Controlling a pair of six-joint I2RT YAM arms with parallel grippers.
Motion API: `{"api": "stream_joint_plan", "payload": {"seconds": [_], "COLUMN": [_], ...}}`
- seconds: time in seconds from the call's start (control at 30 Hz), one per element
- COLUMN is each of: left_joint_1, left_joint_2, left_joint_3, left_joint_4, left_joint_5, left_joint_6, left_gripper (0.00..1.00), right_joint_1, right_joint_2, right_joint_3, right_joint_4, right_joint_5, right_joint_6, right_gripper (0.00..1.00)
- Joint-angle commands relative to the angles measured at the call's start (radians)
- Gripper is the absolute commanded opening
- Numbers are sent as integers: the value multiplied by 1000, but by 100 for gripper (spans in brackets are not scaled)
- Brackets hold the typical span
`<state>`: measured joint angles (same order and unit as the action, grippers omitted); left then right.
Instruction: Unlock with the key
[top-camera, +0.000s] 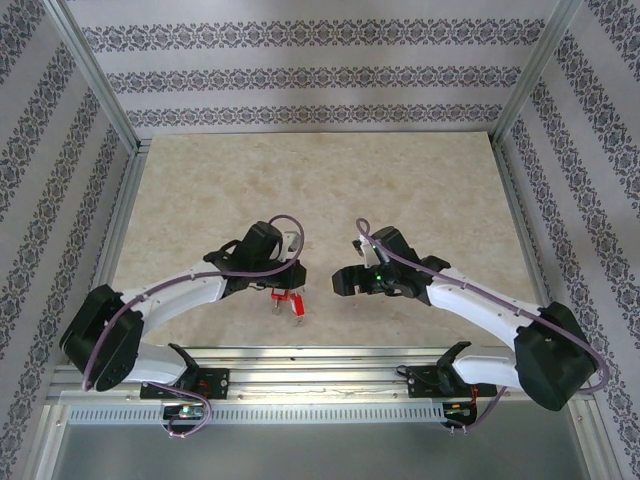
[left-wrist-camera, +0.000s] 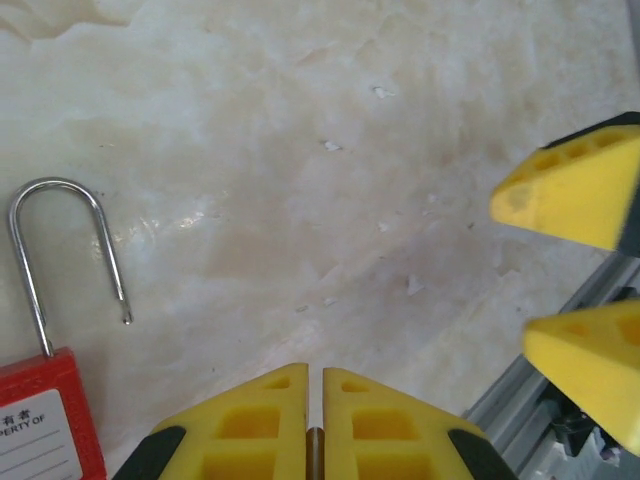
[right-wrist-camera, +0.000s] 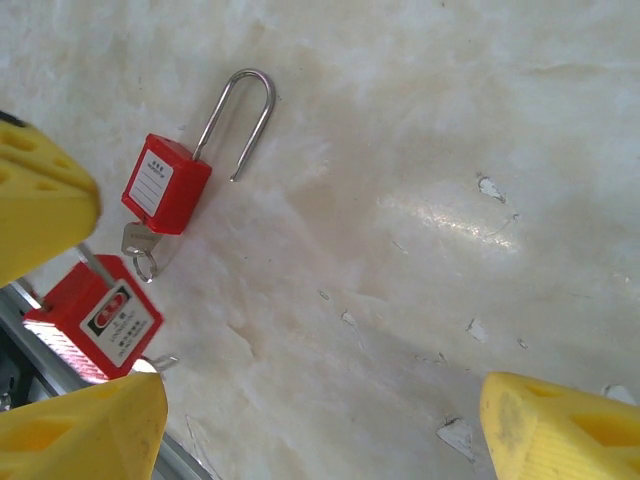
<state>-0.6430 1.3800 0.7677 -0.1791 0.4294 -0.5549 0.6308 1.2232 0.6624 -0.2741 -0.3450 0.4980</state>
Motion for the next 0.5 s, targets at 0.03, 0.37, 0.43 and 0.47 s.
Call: {"api": "stream_joint_plan", "payload": {"seconds": [0.03, 0.37, 0.43, 0.47], "left_joint_1": [-27, -56, -63, -67], "left_joint_2": [80, 299, 333, 351], "left_joint_3": [93, 242, 260, 271], "left_joint_4": [-95, -140, -126, -121], "left_joint_5": [-47, -58, -47, -41], "left_joint_6": [33, 45, 45, 43], "left_gripper": [0, 0, 0, 0], "right_joint_1": [-6, -26, -29, -33], "right_joint_2": [-32, -64, -74, -79], "right_joint_3": [17, 13, 8, 5], "right_joint_4": [-29, -70, -72, -73], "right_joint_5": [26, 32, 31, 32], "right_joint_6": [-24, -54, -56, -57], "right_gripper": [81, 82, 82, 82]}}
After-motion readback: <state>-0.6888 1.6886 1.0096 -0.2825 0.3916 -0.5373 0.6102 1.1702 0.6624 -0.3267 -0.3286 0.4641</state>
